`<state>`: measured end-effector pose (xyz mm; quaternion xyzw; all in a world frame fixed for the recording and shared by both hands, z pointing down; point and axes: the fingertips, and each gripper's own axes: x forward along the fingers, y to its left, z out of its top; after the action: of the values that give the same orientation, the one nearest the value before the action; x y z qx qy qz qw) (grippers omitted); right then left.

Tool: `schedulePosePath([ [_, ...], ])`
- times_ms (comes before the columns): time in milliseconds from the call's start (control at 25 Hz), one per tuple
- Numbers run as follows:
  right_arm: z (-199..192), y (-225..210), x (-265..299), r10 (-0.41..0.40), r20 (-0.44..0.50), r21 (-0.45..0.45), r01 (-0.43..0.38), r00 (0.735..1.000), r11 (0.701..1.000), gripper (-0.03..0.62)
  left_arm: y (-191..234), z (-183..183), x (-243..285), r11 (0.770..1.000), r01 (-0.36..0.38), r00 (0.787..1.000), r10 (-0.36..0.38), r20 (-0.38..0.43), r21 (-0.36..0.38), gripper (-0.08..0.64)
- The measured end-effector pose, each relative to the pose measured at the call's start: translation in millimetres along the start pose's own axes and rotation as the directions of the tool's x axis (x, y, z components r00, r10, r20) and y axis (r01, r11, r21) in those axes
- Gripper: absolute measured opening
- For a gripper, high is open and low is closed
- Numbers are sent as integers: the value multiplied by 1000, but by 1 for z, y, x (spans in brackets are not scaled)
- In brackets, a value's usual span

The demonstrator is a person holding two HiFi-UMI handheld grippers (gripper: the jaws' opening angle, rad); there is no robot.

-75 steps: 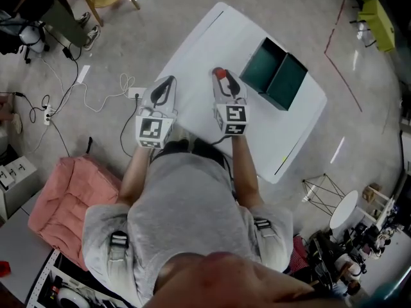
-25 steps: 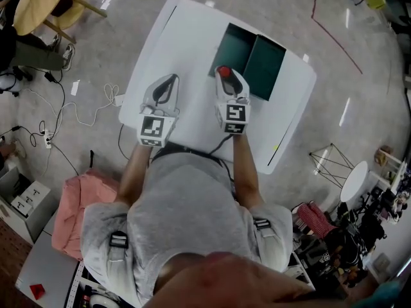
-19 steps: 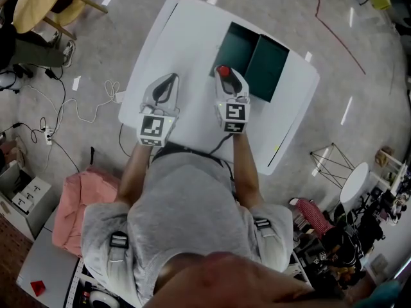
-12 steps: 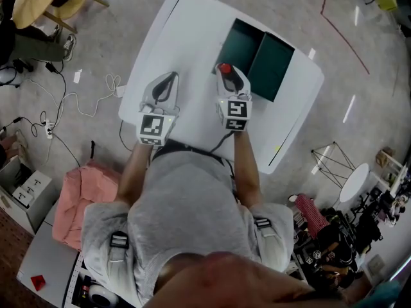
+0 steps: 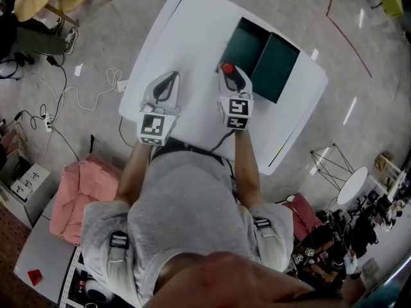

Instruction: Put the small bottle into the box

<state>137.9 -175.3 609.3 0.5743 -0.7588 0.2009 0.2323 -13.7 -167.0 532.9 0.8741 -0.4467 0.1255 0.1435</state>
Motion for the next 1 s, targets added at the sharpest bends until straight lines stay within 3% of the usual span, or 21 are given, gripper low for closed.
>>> schedulePosePath([
  [760,-7,4,6,19,-35,6,-19,999,1000,142,-3,-1,0,1000,-12,1000,12,-2,1,11],
  [880,-11,9,7,57,-42,21,-57,997,998,243,-5,0,-2,1000,-12,1000,12,1,4,11],
  [1000,-11,13,6,72,-52,28,-70,996,997,261,-6,3,-3,1000,-12,1000,12,7,8,11],
])
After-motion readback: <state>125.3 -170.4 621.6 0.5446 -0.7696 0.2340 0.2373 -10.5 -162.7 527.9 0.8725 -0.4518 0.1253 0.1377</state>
